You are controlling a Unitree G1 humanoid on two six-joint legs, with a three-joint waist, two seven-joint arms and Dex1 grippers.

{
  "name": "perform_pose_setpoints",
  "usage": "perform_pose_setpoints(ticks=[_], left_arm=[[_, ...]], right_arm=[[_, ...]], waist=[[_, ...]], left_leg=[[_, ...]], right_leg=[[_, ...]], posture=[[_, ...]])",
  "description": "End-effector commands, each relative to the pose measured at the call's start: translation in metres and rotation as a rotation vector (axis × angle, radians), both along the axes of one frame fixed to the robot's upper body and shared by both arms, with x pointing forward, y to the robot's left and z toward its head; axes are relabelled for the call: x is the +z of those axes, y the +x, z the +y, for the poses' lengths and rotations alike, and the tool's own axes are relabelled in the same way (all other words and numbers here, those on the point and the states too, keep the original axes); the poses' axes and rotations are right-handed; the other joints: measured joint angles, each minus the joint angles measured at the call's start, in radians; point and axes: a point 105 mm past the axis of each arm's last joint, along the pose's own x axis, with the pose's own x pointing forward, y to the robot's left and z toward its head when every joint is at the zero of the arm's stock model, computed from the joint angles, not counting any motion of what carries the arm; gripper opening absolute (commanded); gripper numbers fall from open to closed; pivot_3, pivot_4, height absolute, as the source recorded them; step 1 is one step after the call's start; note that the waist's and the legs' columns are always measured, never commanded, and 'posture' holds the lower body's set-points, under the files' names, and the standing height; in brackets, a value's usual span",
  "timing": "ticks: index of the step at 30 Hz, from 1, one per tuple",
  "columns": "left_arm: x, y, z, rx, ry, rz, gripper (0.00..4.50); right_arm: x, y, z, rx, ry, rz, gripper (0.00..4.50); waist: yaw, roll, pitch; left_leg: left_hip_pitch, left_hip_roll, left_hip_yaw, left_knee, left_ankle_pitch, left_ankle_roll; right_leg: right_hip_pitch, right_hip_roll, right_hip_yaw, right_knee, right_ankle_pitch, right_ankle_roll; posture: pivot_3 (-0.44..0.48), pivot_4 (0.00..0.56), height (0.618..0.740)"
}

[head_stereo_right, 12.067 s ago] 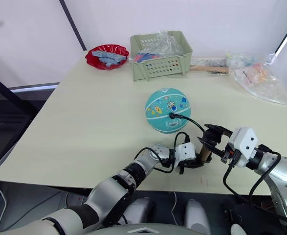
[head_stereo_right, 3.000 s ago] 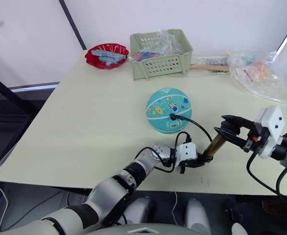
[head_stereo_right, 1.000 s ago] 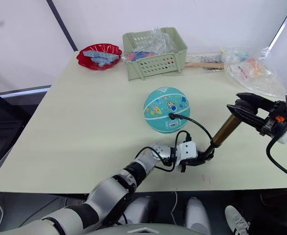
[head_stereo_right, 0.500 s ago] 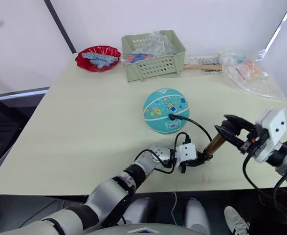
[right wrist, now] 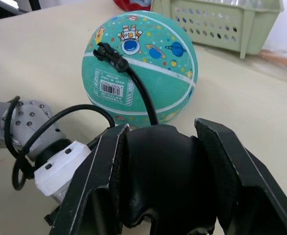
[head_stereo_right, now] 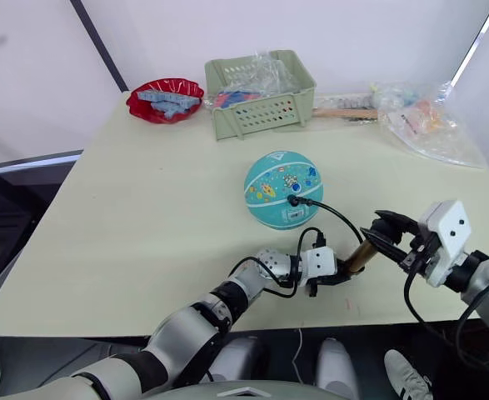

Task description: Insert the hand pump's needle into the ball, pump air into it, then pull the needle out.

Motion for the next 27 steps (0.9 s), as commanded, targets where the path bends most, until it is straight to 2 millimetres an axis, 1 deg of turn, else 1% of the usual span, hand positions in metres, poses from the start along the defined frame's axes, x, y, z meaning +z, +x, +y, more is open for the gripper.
perform_pose_setpoints(ticks=[1, 3, 5, 10, 14, 18, 22, 26, 27], left_arm=[[-0.044, -0.024, 0.016, -0.039, 0.182, 0.098, 0.95], [-0.044, -0.023, 0.016, -0.039, 0.182, 0.099, 0.95], [-0.044, -0.023, 0.016, -0.040, 0.185, 0.099, 0.95], [-0.043, -0.023, 0.014, -0.041, 0.186, 0.099, 0.95], [-0.043, -0.023, 0.014, -0.042, 0.187, 0.099, 0.95], [-0.043, -0.022, 0.016, -0.040, 0.192, 0.101, 0.95], [-0.042, -0.021, 0.015, -0.041, 0.192, 0.101, 0.95], [-0.041, -0.021, 0.014, -0.044, 0.187, 0.102, 0.95], [-0.041, -0.021, 0.013, -0.050, 0.186, 0.105, 0.95]], right_arm=[[0.055, -0.010, 0.009, 0.116, 0.045, -0.144, 1.63], [0.078, -0.011, 0.004, 0.124, 0.042, -0.191, 1.63], [0.096, -0.012, 0.000, 0.129, 0.037, -0.224, 1.63], [0.132, -0.016, -0.011, 0.124, 0.035, -0.283, 1.63], [0.147, -0.019, -0.016, 0.120, 0.032, -0.300, 1.63], [0.162, -0.022, -0.020, 0.109, 0.049, -0.330, 1.63], [0.147, -0.020, -0.014, 0.125, 0.052, -0.267, 1.63], [0.116, -0.015, -0.008, 0.131, 0.018, -0.182, 1.63], [0.111, -0.014, -0.007, 0.129, 0.023, -0.173, 1.63]], waist=[[0.000, 0.003, 0.001], [0.000, 0.007, 0.004], [-0.001, 0.007, 0.005], [-0.002, 0.003, 0.007], [-0.002, 0.002, 0.009], [-0.002, 0.004, 0.011], [-0.001, 0.004, 0.012], [0.000, 0.003, 0.012], [0.000, 0.002, 0.011]], left_leg=[[-0.001, 0.000, 0.000, 0.000, 0.000, 0.000], [-0.002, 0.000, -0.001, 0.000, 0.000, 0.000], [-0.002, 0.000, -0.001, 0.000, 0.000, 0.000], [-0.003, -0.001, -0.002, 0.001, 0.000, 0.000], [-0.003, -0.001, -0.003, 0.001, 0.000, 0.000], [-0.004, -0.001, -0.003, 0.001, 0.000, 0.000], [-0.006, -0.001, -0.003, 0.001, 0.000, 0.000], [-0.006, -0.001, -0.003, 0.001, 0.000, 0.000], [-0.006, -0.001, -0.003, 0.001, 0.000, 0.000]], right_leg=[[-0.001, 0.000, 0.000, 0.000, 0.000, 0.000], [0.000, 0.000, -0.001, 0.000, 0.000, 0.000], [-0.001, -0.001, -0.002, 0.000, 0.000, 0.000], [0.000, -0.002, -0.003, 0.000, 0.000, 0.000], [0.000, -0.002, -0.003, -0.001, 0.000, 0.000], [0.000, -0.003, -0.003, -0.001, 0.000, 0.000], [-0.002, -0.003, -0.004, -0.001, 0.000, 0.000], [-0.003, -0.003, -0.004, -0.001, 0.000, 0.000], [-0.002, -0.003, -0.004, -0.001, 0.000, 0.000]], posture=[[0.000, 0.150, 0.740], [0.000, 0.150, 0.740], [0.000, 0.150, 0.740], [0.000, 0.150, 0.740], [0.000, 0.150, 0.740], [0.000, 0.150, 0.740], [0.000, 0.150, 0.740], [0.000, 0.150, 0.740], [0.000, 0.150, 0.740]])
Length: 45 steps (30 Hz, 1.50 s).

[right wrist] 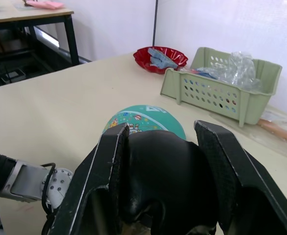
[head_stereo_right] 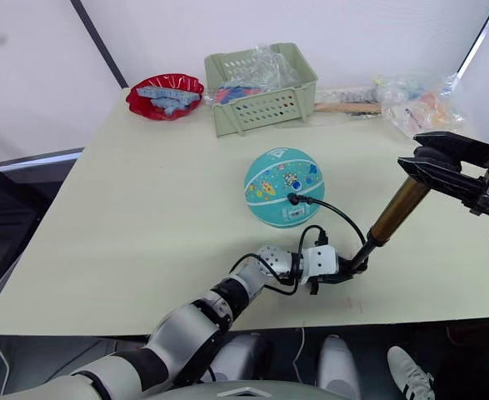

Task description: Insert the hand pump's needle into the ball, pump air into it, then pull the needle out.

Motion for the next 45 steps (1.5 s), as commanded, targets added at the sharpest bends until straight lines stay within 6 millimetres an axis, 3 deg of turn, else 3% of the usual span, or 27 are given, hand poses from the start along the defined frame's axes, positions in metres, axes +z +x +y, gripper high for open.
perform_pose_setpoints(ticks=[1, 9, 21, 24, 28, 32, 38, 45], left_arm=[[-0.049, -0.025, 0.017, -0.022, 0.197, 0.115, 0.95], [-0.047, -0.022, 0.015, -0.014, 0.189, 0.113, 0.95], [-0.044, -0.017, 0.017, 0.003, 0.185, 0.124, 0.95], [-0.044, -0.017, 0.016, 0.004, 0.184, 0.124, 0.95], [-0.043, -0.017, 0.015, 0.005, 0.184, 0.125, 0.95], [-0.043, -0.017, 0.015, 0.006, 0.185, 0.127, 0.95], [-0.045, -0.018, 0.016, 0.004, 0.190, 0.130, 0.95], [-0.045, -0.018, 0.016, 0.002, 0.192, 0.130, 0.95]], right_arm=[[-0.010, -0.001, 0.003, -0.009, -0.009, -0.025, 1.63], [-0.083, 0.004, 0.010, -0.010, -0.058, 0.123, 1.63], [-0.149, 0.010, 0.018, -0.044, -0.063, 0.204, 1.63], [-0.157, 0.010, 0.020, -0.045, -0.078, 0.206, 1.63], [-0.146, 0.013, 0.019, -0.046, -0.082, 0.159, 1.63], [-0.113, 0.016, 0.014, -0.046, -0.050, 0.076, 1.63], [-0.045, 0.008, 0.003, -0.021, -0.021, -0.050, 1.63], [-0.003, 0.000, -0.006, -0.018, -0.013, -0.104, 1.63]], waist=[[0.000, -0.001, -0.001], [-0.001, -0.008, -0.011], [-0.002, -0.008, -0.013], [-0.002, -0.007, -0.014], [-0.003, -0.005, -0.015], [-0.003, -0.002, -0.012], [-0.002, 0.006, -0.007], [-0.002, 0.006, -0.006]], left_leg=[[0.001, 0.000, -0.001, 0.000, 0.000, 0.000], [0.002, 0.000, -0.010, 0.000, 0.001, -0.002], [0.002, 0.000, -0.018, 0.000, 0.003, -0.005], [0.002, 0.000, -0.020, 0.000, 0.003, -0.005], [0.002, 0.000, -0.020, 0.000, 0.003, -0.006], [0.002, 0.000, -0.021, 0.000, 0.004, -0.007], [0.000, -0.001, -0.022, 0.000, 0.004, -0.007], [-0.001, -0.001, -0.023, 0.000, 0.004, -0.007]], right_leg=[[0.000, 0.000, -0.001, 0.000, 0.000, 0.000], [0.004, 0.001, -0.011, 0.000, 0.000, 0.000], [0.006, 0.002, -0.017, 0.000, 0.000, 0.000], [0.007, 0.002, -0.018, 0.000, 0.000, 0.000], [0.007, 0.003, -0.018, 0.000, 0.000, 0.000], [0.007, 0.003, -0.018, 0.000, 0.000, -0.001], [0.005, 0.002, -0.018, 0.000, 0.001, -0.002], [0.005, 0.002, -0.019, -0.001, 0.001, -0.002]], posture=[[0.000, 0.150, 0.740], [0.000, 0.150, 0.740], [0.000, 0.150, 0.740], [0.000, 0.150, 0.740], [0.000, 0.150, 0.740], [0.000, 0.150, 0.740], [0.000, 0.150, 0.740], [0.000, 0.150, 0.740]])
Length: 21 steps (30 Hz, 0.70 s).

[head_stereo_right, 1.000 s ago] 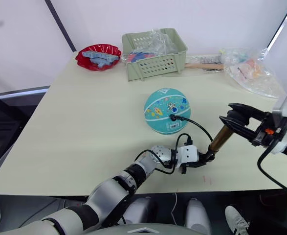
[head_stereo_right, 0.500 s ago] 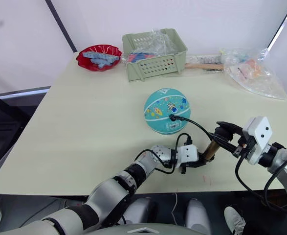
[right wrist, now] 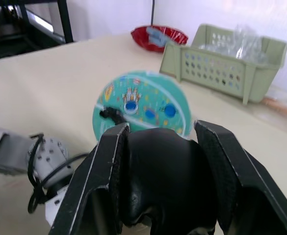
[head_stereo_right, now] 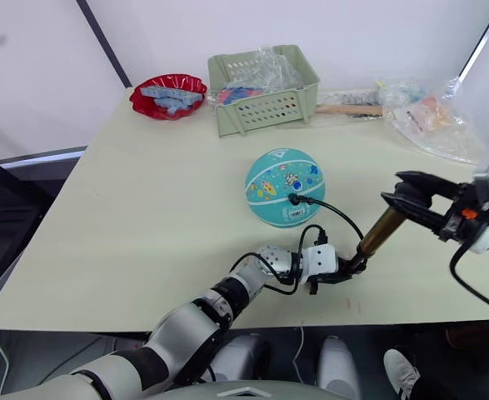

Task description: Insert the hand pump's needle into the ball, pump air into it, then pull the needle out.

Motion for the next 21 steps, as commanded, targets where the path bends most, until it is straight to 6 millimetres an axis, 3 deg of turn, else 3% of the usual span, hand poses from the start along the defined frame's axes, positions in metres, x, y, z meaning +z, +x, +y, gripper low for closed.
perform_pose_setpoints(ticks=[1, 6, 12, 17, 21], left_arm=[[-0.043, -0.020, 0.014, -0.009, 0.178, 0.106, 0.95], [-0.043, -0.020, 0.013, -0.011, 0.177, 0.105, 0.95], [-0.042, -0.019, 0.013, -0.007, 0.177, 0.105, 0.95], [-0.042, -0.019, 0.013, -0.004, 0.176, 0.106, 0.95], [-0.042, -0.018, 0.013, 0.001, 0.173, 0.109, 0.95]], right_arm=[[0.043, -0.011, -0.003, 0.005, 0.007, -0.140, 1.63], [0.067, -0.014, -0.009, -0.004, 0.006, -0.178, 1.63], [0.079, -0.014, -0.011, -0.002, -0.001, -0.193, 1.63], [0.051, -0.009, -0.005, 0.011, -0.049, -0.109, 1.63], [0.008, -0.002, 0.003, 0.017, -0.061, -0.021, 1.63]], waist=[[0.000, 0.001, 0.001], [0.000, 0.000, 0.002], [0.000, 0.000, 0.004], [0.000, 0.000, 0.004], [0.000, -0.004, 0.002]], left_leg=[[0.000, 0.000, 0.000, 0.000, 0.000, 0.000], [-0.001, 0.000, 0.000, 0.000, 0.000, 0.000], [-0.003, 0.000, 0.000, 0.001, 0.000, 0.000], [-0.004, 0.000, 0.000, 0.001, 0.000, 0.000], [-0.002, 0.000, -0.001, 0.001, 0.000, 0.000]], right_leg=[[0.000, 0.000, 0.000, 0.000, 0.000, 0.000], [-0.001, 0.000, 0.000, 0.000, 0.000, 0.000], [-0.002, -0.001, 0.000, 0.000, 0.001, -0.002], [-0.002, -0.001, 0.000, 0.000, 0.001, -0.002], [-0.002, 0.000, -0.002, 0.000, 0.001, -0.002]], posture=[[0.000, 0.150, 0.740], [0.000, 0.150, 0.740], [0.000, 0.150, 0.740], [0.000, 0.150, 0.740], [0.000, 0.150, 0.740]])
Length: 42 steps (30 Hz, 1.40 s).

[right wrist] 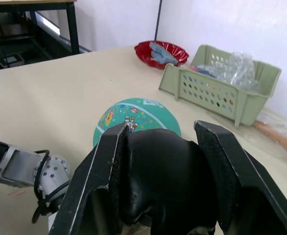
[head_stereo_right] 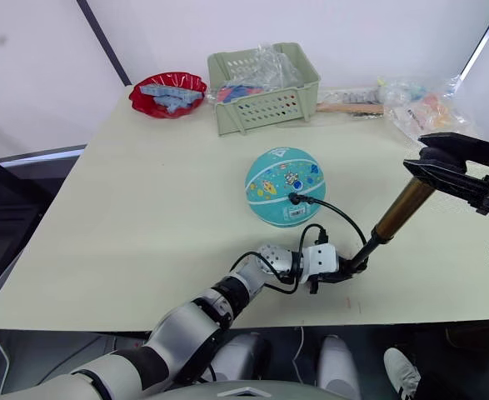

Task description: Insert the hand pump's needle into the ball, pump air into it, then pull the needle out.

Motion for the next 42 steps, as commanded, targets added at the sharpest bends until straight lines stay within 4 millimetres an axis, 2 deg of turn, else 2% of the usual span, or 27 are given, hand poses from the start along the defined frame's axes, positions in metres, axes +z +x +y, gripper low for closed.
perform_pose_setpoints(ticks=[1, 14, 19, 23, 26, 30, 36, 42], left_arm=[[-0.043, -0.019, 0.013, 0.003, 0.171, 0.112, 0.95], [-0.042, -0.016, 0.016, 0.018, 0.170, 0.110, 0.95], [-0.042, -0.016, 0.015, 0.018, 0.167, 0.111, 0.95], [-0.042, -0.017, 0.014, 0.016, 0.165, 0.112, 0.95], [-0.042, -0.016, 0.014, 0.016, 0.168, 0.112, 0.95], [-0.042, -0.016, 0.015, 0.016, 0.173, 0.112, 0.95], [-0.043, -0.016, 0.017, 0.017, 0.178, 0.113, 0.95], [-0.044, -0.017, 0.017, 0.012, 0.178, 0.116, 0.95]], right_arm=[[-0.027, 0.004, 0.007, 0.003, -0.029, 0.040, 1.63], [-0.126, 0.008, 0.020, -0.025, -0.053, 0.198, 1.63], [-0.154, 0.007, 0.026, -0.048, -0.031, 0.234, 1.63], [-0.166, 0.004, 0.028, -0.051, -0.028, 0.249, 1.63], [-0.160, 0.006, 0.028, -0.051, -0.031, 0.223, 1.63], [-0.136, 0.010, 0.022, -0.056, -0.028, 0.162, 1.63], [-0.075, 0.010, 0.014, -0.033, 0.018, 0.042, 1.63], [-0.026, 0.002, 0.004, -0.022, 0.024, -0.026, 1.63]], waist=[[0.000, 0.000, -0.001], [-0.002, -0.005, -0.006], [-0.003, -0.006, -0.009], [-0.003, -0.004, -0.012], [-0.003, -0.004, -0.012], [-0.003, -0.003, -0.012], [-0.002, 0.002, -0.008], [-0.001, 0.005, -0.004]], left_leg=[[0.000, 0.000, 0.000, 0.000, 0.000, 0.000], [0.005, 0.000, -0.001, 0.000, 0.001, -0.002], [0.006, 0.000, -0.002, 0.000, 0.001, -0.002], [0.007, 0.000, -0.003, 0.000, 0.001, -0.003], [0.009, 0.000, -0.004, 0.000, 0.001, -0.003], [0.010, 0.000, -0.005, 0.000, 0.002, -0.003], [0.007, 0.000, -0.006, 0.000, 0.002, -0.004], [0.006, -0.001, -0.007, 0.000, 0.002, -0.003]], right_leg=[[0.000, 0.000, 0.000, 0.000, 0.000, 0.000], [0.003, 0.002, 0.000, 0.001, 0.000, 0.000], [0.004, 0.003, 0.000, 0.001, 0.000, 0.000], [0.005, 0.003, 0.000, 0.001, 0.000, 0.000], [0.007, 0.004, -0.001, 0.001, 0.000, 0.000], [0.008, 0.004, -0.001, 0.001, -0.001, 0.002], [0.006, 0.004, -0.001, 0.001, 0.000, 0.000], [0.006, 0.003, -0.001, 0.000, 0.000, 0.000]], posture=[[0.000, 0.150, 0.740], [0.000, 0.150, 0.740], [0.000, 0.150, 0.740], [0.000, 0.150, 0.740], [0.000, 0.150, 0.740], [0.000, 0.150, 0.740], [0.000, 0.150, 0.740], [0.000, 0.150, 0.740]])
